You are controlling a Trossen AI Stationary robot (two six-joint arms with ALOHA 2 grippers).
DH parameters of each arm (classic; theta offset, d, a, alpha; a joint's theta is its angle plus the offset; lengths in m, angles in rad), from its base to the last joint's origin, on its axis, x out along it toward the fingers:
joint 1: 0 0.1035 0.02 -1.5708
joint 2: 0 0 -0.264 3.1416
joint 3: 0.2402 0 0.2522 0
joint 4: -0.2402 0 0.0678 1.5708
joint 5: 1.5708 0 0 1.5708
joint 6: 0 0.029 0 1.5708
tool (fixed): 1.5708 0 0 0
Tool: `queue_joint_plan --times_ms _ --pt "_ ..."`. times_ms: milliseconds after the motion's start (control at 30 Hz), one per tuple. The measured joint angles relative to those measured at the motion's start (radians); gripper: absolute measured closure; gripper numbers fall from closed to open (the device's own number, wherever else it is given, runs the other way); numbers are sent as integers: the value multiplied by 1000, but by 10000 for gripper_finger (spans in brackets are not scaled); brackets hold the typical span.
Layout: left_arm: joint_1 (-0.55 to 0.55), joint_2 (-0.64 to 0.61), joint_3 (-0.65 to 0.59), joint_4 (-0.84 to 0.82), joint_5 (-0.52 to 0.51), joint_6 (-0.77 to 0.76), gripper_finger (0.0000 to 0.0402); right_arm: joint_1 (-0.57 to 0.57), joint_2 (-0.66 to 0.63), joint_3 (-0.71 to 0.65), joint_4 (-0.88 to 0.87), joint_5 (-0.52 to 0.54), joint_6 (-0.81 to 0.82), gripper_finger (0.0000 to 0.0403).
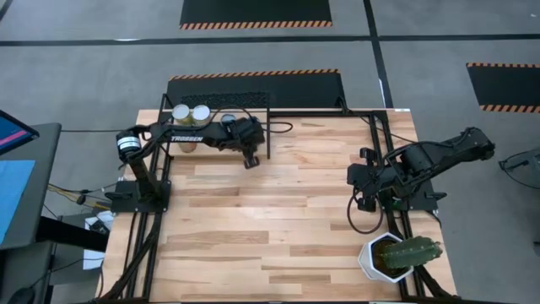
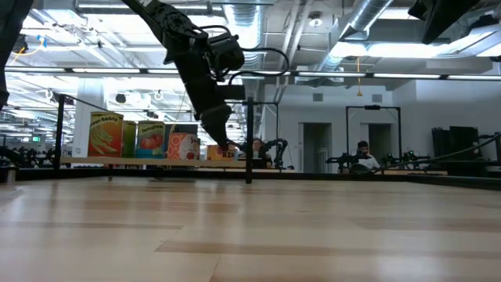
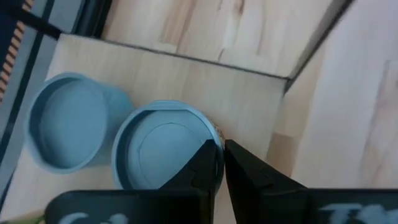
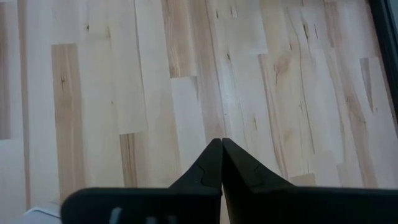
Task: Pick and place cans onto a shelf
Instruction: Put the canned pineapple on the shelf
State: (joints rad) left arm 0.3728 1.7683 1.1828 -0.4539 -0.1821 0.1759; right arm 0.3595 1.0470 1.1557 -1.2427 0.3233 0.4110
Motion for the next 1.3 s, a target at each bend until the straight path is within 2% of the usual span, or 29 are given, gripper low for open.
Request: queue_joint_plan --times_ms 367,567,767,933,1100,1300 --pt "-6 0 0 -2 24 -29 380 0 0 0 0 -3 0 381" --pt "-6 0 0 -4 25 -30 342 0 0 0 -2 -3 0 380" --pt "-6 -9 -1 -17 -33 -21 307 0 0 0 -8 -4 0 377" --pt "-15 -36 113 -159 -35 -54 298 0 0 0 -11 -5 0 380" --pt "-47 -37 239 -259 13 -71 297 0 0 0 -15 -5 1 382" --pt "-43 -20 196 -290 -115 -20 300 12 0 0 -36 -7 34 379"
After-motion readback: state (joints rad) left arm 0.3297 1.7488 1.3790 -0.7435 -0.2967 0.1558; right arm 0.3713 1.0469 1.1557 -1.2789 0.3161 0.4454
